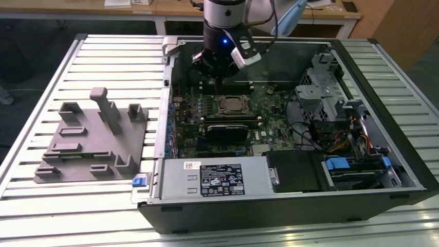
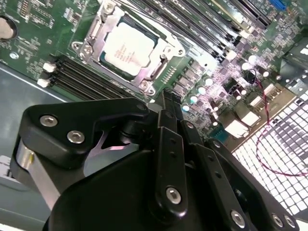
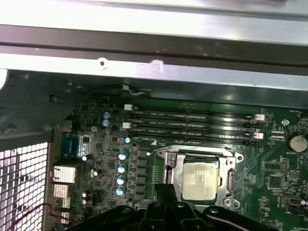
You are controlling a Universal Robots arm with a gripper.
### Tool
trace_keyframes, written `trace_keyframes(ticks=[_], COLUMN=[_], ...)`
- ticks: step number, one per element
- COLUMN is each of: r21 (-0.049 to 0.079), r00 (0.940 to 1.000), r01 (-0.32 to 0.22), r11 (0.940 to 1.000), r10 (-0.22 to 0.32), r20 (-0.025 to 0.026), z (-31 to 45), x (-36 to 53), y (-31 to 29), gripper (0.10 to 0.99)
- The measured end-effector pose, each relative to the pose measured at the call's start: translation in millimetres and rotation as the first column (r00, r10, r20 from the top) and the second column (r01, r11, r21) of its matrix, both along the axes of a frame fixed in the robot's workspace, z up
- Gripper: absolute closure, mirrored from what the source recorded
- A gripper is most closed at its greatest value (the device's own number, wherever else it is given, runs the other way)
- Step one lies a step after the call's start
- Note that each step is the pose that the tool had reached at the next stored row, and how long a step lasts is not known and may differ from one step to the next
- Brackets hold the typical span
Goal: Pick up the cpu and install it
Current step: 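Install the first cpu locking lever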
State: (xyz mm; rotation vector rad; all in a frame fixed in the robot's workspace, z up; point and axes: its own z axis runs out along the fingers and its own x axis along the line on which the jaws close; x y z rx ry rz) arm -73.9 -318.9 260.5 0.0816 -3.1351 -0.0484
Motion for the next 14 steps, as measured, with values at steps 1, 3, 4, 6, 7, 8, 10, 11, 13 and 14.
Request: trace_keyframes(ticks=[1,3,4,6,7,8,10,11,13,14], r21=[0.0,0.0,0.0,0.0,0.0,0.001,0.002,0.003,0.004,0.004], r00=[1.0,1.0,1.0,1.0,1.0,1.0,1.0,1.0,1.0,1.0], r01=[0.0,0.0,0.0,0.0,0.0,0.0,0.0,0.0,0.0,0.0], r11=[1.0,1.0,1.0,1.0,1.0,1.0,1.0,1.0,1.0,1.0], r10=[0.0,0.0,0.0,0.0,0.0,0.0,0.0,0.0,0.0,0.0], r20=[-0.0001,0.0,-0.0001,-0.0001,-0.0001,-0.0001,-0.0001,0.0002,0.0,0.0], z=[-0.2,-0.7,-0.8,-1.2,-1.4,-1.6,-1.9,-2.2,-2.6,-2.8], x=[-1.6,-5.1,-6.9,-10.0,-11.9,-13.4,-18.2,-20.3,-22.9,-23.5], y=[0.0,0.4,0.9,2.4,3.0,3.8,4.7,5.1,6.6,8.0], gripper=[0.98,0.98,0.98,0.98,0.98,0.98,0.98,0.98,0.98,0.98])
